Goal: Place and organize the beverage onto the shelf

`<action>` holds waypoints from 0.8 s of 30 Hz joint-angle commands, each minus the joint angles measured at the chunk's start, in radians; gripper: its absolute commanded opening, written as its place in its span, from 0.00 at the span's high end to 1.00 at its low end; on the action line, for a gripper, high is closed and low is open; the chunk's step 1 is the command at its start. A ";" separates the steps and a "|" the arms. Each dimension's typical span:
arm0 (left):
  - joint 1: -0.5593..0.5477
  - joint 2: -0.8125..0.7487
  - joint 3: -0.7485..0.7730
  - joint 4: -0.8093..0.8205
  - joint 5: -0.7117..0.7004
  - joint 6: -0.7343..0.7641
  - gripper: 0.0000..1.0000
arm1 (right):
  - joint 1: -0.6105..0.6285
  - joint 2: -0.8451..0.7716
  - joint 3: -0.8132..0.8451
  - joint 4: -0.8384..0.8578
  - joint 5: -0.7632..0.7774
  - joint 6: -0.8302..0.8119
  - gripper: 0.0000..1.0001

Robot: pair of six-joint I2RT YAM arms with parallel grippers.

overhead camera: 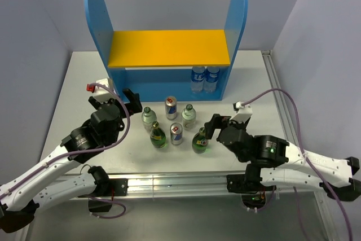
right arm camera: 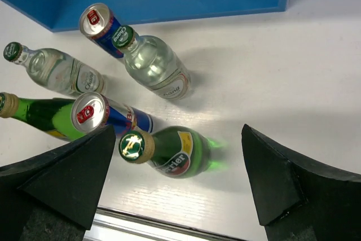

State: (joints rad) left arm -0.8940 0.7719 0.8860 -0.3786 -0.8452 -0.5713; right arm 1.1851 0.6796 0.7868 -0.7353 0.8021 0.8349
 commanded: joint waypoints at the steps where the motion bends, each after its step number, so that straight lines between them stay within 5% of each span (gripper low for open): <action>1: -0.025 -0.029 -0.015 0.043 -0.048 -0.009 0.02 | 0.114 0.003 0.069 -0.153 0.341 0.205 0.00; 9: -0.074 -0.051 -0.044 0.046 -0.104 -0.012 0.02 | 0.327 0.167 0.000 -0.174 0.419 0.440 0.00; 24: -0.086 -0.109 -0.167 0.124 -0.123 -0.030 0.02 | 0.286 0.256 -0.273 0.506 0.460 0.106 0.07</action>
State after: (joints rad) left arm -0.9752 0.6762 0.7280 -0.3073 -0.9436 -0.5915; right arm 1.4990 0.9115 0.5354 -0.4252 1.1915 1.0000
